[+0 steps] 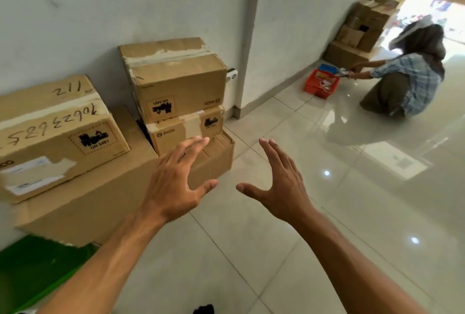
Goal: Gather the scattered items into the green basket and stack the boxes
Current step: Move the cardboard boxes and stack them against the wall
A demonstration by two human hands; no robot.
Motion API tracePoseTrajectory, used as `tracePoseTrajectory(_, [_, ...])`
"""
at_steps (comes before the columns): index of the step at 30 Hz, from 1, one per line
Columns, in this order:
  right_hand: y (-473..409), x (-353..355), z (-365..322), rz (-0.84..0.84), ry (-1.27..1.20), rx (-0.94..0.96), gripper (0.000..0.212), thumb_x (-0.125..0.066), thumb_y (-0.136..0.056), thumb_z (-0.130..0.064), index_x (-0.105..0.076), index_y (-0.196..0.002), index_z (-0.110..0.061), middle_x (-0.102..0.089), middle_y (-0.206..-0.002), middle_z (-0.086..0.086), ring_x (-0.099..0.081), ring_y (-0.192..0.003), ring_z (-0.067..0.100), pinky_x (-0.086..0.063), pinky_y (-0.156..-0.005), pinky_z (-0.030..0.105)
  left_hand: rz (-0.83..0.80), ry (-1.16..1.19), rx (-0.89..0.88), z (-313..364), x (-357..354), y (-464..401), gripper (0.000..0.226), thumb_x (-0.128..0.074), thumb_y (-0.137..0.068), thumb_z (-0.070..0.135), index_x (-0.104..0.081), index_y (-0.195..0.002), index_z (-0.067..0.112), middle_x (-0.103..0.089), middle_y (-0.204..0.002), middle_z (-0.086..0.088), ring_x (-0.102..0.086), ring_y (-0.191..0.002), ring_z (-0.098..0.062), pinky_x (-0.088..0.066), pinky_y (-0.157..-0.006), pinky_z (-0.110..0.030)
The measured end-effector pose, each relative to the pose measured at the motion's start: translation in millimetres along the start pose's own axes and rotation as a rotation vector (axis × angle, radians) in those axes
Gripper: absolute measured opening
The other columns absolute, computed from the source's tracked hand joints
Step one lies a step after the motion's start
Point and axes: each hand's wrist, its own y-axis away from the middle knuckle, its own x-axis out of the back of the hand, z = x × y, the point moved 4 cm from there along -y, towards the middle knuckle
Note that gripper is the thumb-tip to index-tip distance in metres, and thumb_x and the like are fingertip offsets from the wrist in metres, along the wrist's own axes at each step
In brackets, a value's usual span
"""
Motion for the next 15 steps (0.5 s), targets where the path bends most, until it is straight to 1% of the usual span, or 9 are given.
tracePoseTrajectory(3, [50, 24, -9, -0.002, -0.001, -0.049, 0.114, -0.055, -0.065, -0.085, -0.001, -0.156, -0.042, -0.001, -0.166, -0.011, -0.006, -0.152, 0.017, -0.016, -0.122, 0.046, -0.033, 0.04, -0.028, 34, 18, 22, 0.086, -0.068, -0.078, 0.052, -0.03, -0.151, 0.027, -0.034, -0.153, 0.003, -0.035, -0.137, -0.017, -0.028, -0.112, -0.045])
tracePoseTrajectory(7, [103, 49, -26, 0.069, -0.045, -0.106, 0.115, -0.058, -0.064, -0.082, -0.004, -0.157, -0.041, -0.005, -0.167, -0.007, -0.01, -0.151, 0.02, -0.019, -0.121, 0.049, -0.027, 0.109, -0.047, 76, 48, 42, 0.086, -0.074, -0.08, 0.046, -0.029, -0.151, 0.027, -0.036, -0.152, 0.001, -0.036, -0.136, -0.017, -0.029, -0.107, -0.042])
tracePoseTrajectory(10, [141, 48, -34, 0.111, -0.052, -0.148, 0.113, -0.066, -0.068, -0.076, -0.007, -0.157, -0.039, -0.008, -0.166, -0.005, -0.013, -0.151, 0.021, -0.021, -0.121, 0.05, -0.041, 0.155, -0.071, 93, 61, 62, 0.085, -0.074, -0.08, 0.045, -0.031, -0.15, 0.025, -0.037, -0.15, 0.0, -0.036, -0.134, -0.015, -0.033, -0.105, -0.038])
tracePoseTrajectory(13, [173, 34, -34, 0.144, -0.063, -0.188, 0.112, -0.069, -0.07, -0.073, -0.009, -0.158, -0.038, -0.01, -0.166, -0.005, -0.013, -0.151, 0.02, -0.021, -0.121, 0.048, -0.061, 0.173, -0.115, 96, 62, 87, 0.085, -0.075, -0.079, 0.046, -0.033, -0.15, 0.024, -0.036, -0.149, 0.0, -0.033, -0.13, -0.008, -0.034, -0.104, -0.036])
tracePoseTrajectory(15, [194, 20, -32, 0.163, -0.079, -0.225, 0.113, -0.069, -0.069, -0.073, -0.009, -0.158, -0.037, -0.011, -0.166, -0.006, -0.012, -0.151, 0.018, -0.02, -0.121, 0.047, -0.092, 0.156, -0.151, 91, 55, 106, 0.086, -0.074, -0.078, 0.047, -0.033, -0.15, 0.024, -0.036, -0.15, -0.001, -0.032, -0.132, -0.009, -0.034, -0.105, -0.036])
